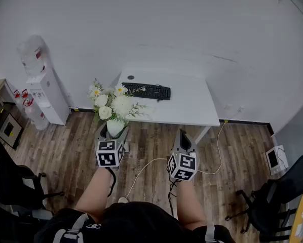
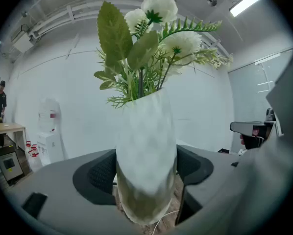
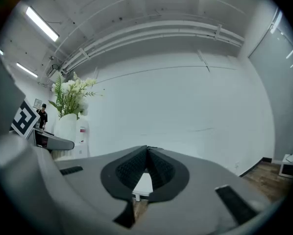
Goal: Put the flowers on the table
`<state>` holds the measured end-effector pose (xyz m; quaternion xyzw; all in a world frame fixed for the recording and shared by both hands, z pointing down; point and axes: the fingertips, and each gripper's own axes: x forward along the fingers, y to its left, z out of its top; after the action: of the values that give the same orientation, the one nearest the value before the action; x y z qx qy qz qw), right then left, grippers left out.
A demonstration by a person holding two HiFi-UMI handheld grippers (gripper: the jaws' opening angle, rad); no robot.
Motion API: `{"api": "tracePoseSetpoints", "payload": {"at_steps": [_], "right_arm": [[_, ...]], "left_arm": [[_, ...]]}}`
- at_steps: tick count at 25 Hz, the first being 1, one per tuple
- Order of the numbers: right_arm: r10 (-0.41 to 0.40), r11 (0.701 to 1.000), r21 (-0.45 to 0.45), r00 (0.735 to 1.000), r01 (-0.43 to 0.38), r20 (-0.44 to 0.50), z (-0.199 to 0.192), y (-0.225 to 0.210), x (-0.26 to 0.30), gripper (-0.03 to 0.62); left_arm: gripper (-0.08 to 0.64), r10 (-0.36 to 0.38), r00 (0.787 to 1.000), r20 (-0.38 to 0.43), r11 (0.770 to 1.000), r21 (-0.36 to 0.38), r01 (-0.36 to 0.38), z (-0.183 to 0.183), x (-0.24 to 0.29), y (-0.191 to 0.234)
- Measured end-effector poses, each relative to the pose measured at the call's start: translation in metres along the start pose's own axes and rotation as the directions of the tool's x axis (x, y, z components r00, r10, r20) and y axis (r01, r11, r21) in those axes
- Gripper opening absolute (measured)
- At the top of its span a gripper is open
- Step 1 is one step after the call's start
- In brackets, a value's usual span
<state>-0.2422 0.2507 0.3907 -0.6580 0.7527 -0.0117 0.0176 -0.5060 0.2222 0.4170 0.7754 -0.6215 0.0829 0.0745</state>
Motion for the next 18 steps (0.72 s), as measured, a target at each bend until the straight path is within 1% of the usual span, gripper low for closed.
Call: {"api": "tracePoseSetpoints", "payload": {"at_steps": [4, 9, 13, 18], "right_arm": [[-0.010, 1.000, 0.010, 1.000, 0.010, -0.011, -0.003, -0.002, -0.002, 0.002], [-0.035, 0.999, 0.010, 0.999, 0.035, -0.016, -0.005, -0.005, -0.006, 0.003], [-0.040, 0.999, 0.031, 0.999, 0.041, -0.034, -0.010, -0.011, -0.008, 0.003], [-0.054, 0.998, 0.036, 0.997, 0.056, -0.055, -0.016, -0.038, -0.015, 0.003]], "left_arm": [[0.371, -0.016, 1.000, -0.006, 1.000, -0.016, 0.015, -0.002, 0.000, -0.003], [0.371, -0.017, 1.000, -0.017, 1.000, -0.011, 0.016, -0.004, -0.004, -0.004], [0.371, -0.024, 1.000, -0.019, 1.000, 0.000, 0.024, -0.006, -0.004, -0.008], [0.371, -0.041, 0.999, -0.020, 0.999, 0.015, 0.041, -0.008, -0.002, -0.035]]}}
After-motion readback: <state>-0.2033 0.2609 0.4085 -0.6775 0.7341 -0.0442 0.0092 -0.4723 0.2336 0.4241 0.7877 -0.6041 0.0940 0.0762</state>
